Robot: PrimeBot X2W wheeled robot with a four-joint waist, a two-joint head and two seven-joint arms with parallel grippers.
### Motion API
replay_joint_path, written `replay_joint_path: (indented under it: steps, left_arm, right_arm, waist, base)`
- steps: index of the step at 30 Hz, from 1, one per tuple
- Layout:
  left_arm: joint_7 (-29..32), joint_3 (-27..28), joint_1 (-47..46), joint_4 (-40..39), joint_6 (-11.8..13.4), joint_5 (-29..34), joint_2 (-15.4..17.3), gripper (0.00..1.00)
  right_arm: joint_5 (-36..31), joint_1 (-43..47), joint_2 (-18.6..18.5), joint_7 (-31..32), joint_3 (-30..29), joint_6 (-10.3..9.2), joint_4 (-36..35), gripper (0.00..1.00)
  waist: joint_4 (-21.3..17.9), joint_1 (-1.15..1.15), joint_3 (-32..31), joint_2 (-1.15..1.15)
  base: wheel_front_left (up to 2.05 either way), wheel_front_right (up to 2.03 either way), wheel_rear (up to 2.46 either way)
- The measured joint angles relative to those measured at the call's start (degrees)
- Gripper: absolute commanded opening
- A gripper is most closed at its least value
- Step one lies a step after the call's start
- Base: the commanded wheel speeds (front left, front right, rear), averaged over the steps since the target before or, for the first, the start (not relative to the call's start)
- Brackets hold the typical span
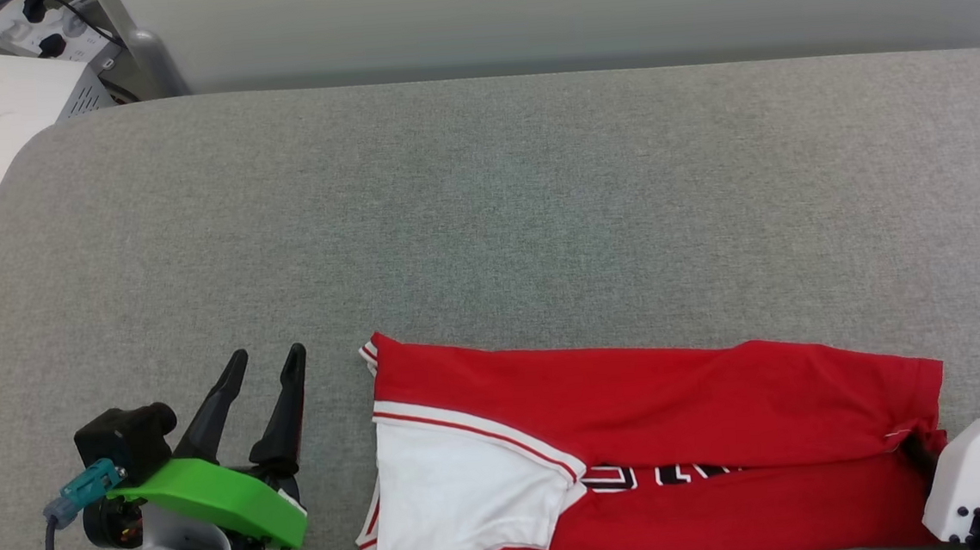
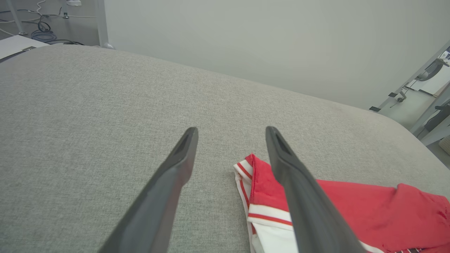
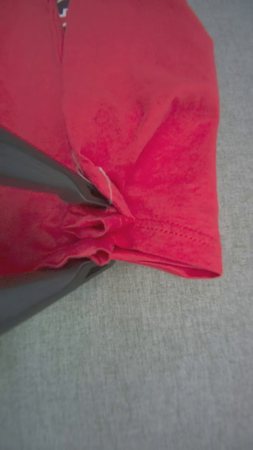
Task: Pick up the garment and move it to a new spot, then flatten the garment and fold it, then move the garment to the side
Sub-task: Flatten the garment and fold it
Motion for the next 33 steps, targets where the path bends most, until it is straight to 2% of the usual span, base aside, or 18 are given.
replay_joint_path:
  steps: [10, 14, 18, 21, 29, 30, 31, 33]
  left_arm:
    - [0.0, -0.3, 0.0, 0.3, 0.0, -0.2, 0.0, 1.0]
    - [0.0, -0.3, 0.1, 0.3, 0.0, -0.2, 0.0, 1.0]
    - [0.1, -0.4, 0.2, 0.3, 0.1, -0.4, -0.1, 1.0]
    - [0.1, -0.5, 0.4, 0.4, 0.3, -0.5, -0.2, 1.0]
    - [-0.3, -2.5, 1.8, 0.5, -0.1, -0.1, -1.5, 1.0]
    - [-0.4, -2.6, 2.0, 0.5, -0.4, 0.0, -1.7, 1.0]
    - [-0.8, -2.5, 2.3, 0.4, -0.8, 0.7, -2.5, 1.0]
    - [-1.1, -2.4, 2.3, 0.2, -1.1, 1.8, -2.8, 1.0]
  right_arm:
    - [-0.4, -0.1, -0.4, -6.1, -2.4, 0.75, 2.6, 0.0]
    - [-1.3, -0.4, -2.1, -7.6, -6.1, 0.76, 3.7, 0.0]
    - [-5.2, -1.1, -4.8, -8.3, -11.3, 0.74, 4.8, 0.0]
    - [-6.5, -1.3, -4.9, -8.1, -12.6, 0.74, 4.3, 0.0]
    - [-6.9, 0.2, -1.2, -5.8, -12.3, 0.68, -3.5, 0.0]
    - [-6.9, 0.9, -0.7, -5.3, -12.0, 0.68, -5.0, 0.0]
    - [-6.8, 2.9, 0.8, -3.6, -10.8, 0.68, -9.4, 0.0]
    - [-6.4, 3.9, 1.8, -2.4, -10.2, 0.67, -12.2, 0.0]
  waist:
    - [-0.5, 0.0, -1.6, 0.0]
    - [-0.7, 0.0, -2.1, 0.0]
    - [-0.9, 0.0, -2.5, 0.0]
    - [-1.0, 0.0, -3.0, 0.01]
    - [-1.3, 0.0, -4.9, 0.0]
    - [-1.3, 0.0, -5.2, 0.0]
    - [-1.2, 0.0, -5.9, 0.0]
    - [-1.0, 0.0, -6.3, 0.0]
  base:
    - [0.0, 0.0, 0.0]
    - [0.0, 0.0, 0.0]
    - [0.0, 0.0, 0.0]
    - [0.0, 0.0, 0.0]
    - [0.0, 0.0, 0.0]
    - [0.0, 0.0, 0.0]
    - [0.0, 0.0, 0.0]
    - [0.0, 0.0, 0.0]
